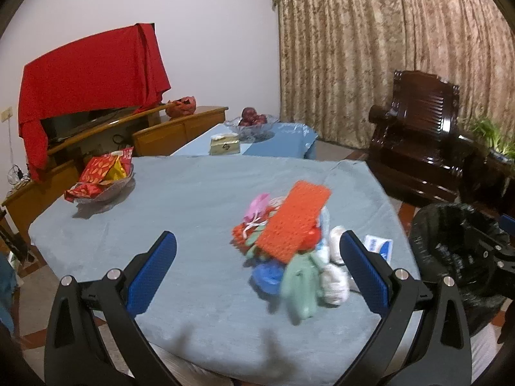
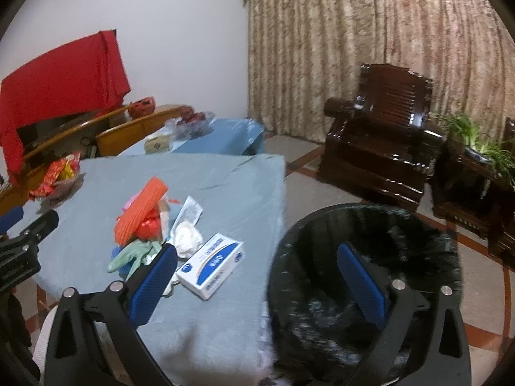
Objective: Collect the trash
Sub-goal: 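Reach the right tool to the white-blue alcohol pad box and grasp it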
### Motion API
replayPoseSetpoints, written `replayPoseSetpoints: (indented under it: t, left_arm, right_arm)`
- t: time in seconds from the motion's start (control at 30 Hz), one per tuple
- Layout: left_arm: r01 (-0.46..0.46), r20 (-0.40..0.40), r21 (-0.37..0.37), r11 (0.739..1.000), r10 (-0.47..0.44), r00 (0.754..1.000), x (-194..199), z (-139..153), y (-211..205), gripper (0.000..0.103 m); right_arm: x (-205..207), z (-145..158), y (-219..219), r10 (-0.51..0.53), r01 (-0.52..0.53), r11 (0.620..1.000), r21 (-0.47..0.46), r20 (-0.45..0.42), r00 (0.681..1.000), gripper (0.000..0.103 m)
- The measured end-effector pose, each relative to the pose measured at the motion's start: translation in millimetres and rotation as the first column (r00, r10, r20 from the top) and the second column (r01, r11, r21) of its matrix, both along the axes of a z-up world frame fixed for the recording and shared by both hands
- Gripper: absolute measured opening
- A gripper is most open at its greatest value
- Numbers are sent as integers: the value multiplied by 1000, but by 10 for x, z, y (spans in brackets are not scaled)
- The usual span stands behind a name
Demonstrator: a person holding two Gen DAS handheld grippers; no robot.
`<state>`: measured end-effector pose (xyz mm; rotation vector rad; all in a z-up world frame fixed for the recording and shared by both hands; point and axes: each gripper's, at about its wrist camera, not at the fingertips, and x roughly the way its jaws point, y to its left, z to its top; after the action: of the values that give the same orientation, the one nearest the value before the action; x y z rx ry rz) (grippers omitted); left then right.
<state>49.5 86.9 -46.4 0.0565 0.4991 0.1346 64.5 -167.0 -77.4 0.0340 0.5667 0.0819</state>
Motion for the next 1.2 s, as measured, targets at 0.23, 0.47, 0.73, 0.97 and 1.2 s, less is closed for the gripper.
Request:
replayPoseSetpoints:
  t: [0.23, 0.47, 0.73, 0.97, 1.2]
  left_arm:
    - [-13, -55, 6, 1000, 14, 998, 178, -273, 196, 98]
    - [-21, -88, -18, 1000, 19, 996, 332, -498, 424, 98]
    - [-29, -115, -21, 999, 26, 993, 484, -626, 470, 98]
    - [-33, -133, -23, 999, 30, 991, 551, -700, 498, 98]
    - [-29, -148, -32, 999, 24, 989, 585, -743, 504, 98]
  right_arm:
    - [268, -476, 464, 62, -68, 994, -90, -72, 995, 97]
    - [513, -802, 716, 72, -93, 981, -169, -122, 990, 97]
    - [742, -947, 893, 65, -93, 974, -205, -138, 988, 97]
    - [894, -1052, 982, 46, -83, 970, -227, -162, 986, 97]
    - [825, -1020, 805, 29, -78, 965, -249, -193, 981, 97]
